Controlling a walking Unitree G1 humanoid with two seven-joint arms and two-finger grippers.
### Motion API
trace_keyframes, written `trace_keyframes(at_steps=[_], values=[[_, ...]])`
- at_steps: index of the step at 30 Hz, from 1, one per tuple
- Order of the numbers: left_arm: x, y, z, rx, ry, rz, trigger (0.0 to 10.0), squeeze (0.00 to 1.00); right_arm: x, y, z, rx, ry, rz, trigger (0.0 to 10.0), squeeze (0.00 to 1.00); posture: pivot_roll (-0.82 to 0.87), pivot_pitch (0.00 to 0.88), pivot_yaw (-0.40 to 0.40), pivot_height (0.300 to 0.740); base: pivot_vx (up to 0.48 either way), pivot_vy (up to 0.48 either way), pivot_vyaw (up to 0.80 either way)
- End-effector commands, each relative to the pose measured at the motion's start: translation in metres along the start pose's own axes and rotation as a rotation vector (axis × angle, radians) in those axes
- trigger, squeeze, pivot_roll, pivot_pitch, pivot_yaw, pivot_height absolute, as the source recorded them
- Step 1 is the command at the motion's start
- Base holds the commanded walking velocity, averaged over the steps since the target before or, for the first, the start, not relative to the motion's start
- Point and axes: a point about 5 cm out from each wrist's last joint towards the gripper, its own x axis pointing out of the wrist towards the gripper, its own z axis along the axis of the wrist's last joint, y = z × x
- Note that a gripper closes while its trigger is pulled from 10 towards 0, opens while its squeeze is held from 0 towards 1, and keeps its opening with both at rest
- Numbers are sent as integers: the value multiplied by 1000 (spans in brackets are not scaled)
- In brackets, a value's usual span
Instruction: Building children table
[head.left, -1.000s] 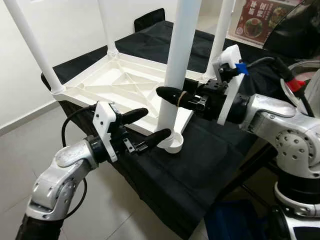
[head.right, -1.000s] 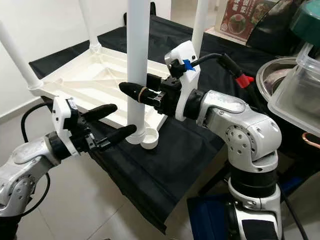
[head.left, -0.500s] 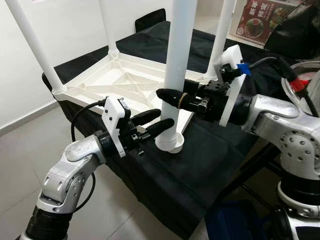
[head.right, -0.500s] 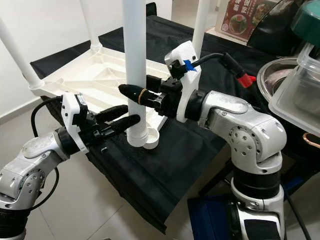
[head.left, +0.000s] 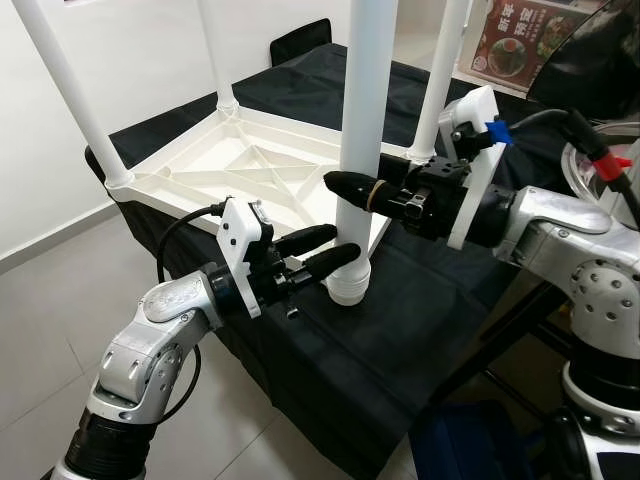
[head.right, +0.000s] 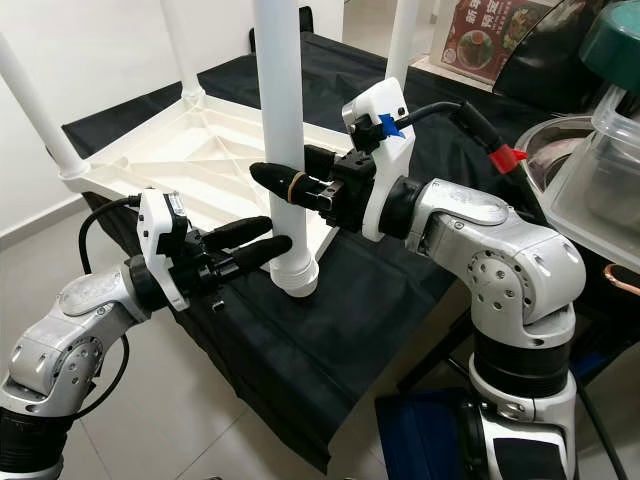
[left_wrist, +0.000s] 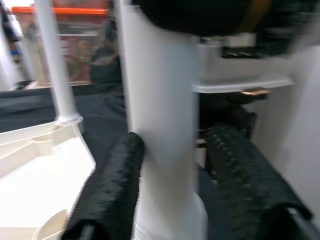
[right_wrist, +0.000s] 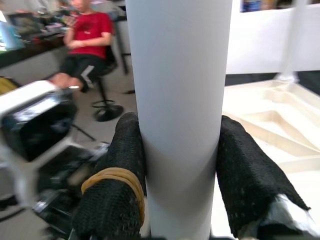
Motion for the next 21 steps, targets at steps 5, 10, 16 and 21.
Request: trace_keyframes(at_steps=[5, 10, 16, 21], values=[[3, 0, -2, 2, 4, 0, 10000, 1000, 4, 14, 2, -13, -3, 93, 10000, 0, -55, 79, -9, 740, 0, 0, 0], [6, 2, -4, 0, 6, 23, 10000, 1000, 3, 16, 2, -13, -3, 110, 10000, 0, -57, 77, -8, 740, 0, 0, 0], [11, -2, -7, -11, 14, 12, 0, 0, 3, 17, 3, -16, -3, 117, 10000, 0, -58, 77, -9, 740, 0, 0, 0], [11, -6, -6, -27, 13, -21, 0, 0, 3, 16, 3, -18, -1, 112, 10000, 0, -58, 80, -8, 740, 0, 0, 0]])
